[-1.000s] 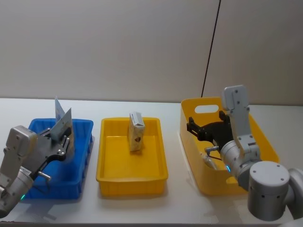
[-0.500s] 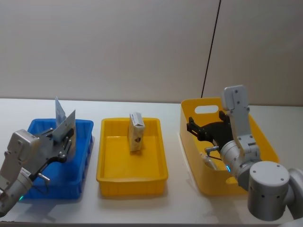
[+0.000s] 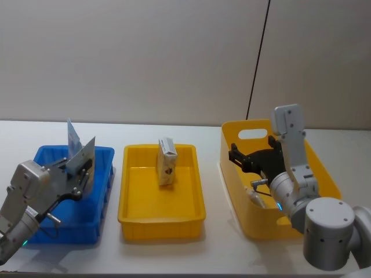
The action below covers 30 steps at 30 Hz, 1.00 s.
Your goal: Bimanual collaborative sorting of washing and personal care products
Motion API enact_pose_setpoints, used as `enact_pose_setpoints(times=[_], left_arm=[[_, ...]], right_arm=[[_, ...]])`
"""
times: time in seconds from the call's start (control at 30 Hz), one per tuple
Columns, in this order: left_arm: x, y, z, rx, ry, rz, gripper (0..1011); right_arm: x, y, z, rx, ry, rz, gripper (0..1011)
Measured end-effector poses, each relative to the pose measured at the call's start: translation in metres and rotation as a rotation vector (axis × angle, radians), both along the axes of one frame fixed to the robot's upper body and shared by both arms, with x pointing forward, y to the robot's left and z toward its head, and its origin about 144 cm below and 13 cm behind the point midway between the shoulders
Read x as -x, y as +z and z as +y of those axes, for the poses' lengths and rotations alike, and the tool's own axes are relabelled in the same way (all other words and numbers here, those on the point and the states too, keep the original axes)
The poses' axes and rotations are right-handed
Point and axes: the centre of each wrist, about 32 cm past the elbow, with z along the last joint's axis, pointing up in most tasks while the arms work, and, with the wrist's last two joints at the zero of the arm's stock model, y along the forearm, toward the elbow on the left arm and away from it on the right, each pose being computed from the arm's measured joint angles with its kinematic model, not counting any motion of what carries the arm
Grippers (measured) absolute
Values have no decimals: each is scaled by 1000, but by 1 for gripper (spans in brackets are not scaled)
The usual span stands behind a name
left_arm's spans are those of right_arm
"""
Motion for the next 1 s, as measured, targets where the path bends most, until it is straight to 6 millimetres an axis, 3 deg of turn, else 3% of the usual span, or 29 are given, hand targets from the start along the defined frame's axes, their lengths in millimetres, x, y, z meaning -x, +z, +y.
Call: enact_pose_setpoints(times=[0.4,1.0], left_arm=[[0,6,-1,0,-3,-8,205],[-1,60,-11,61,-38,-89,205]], right_arm=[[0,0,0,0,0,0,1004],[0,0,0,0,0,0,1004]])
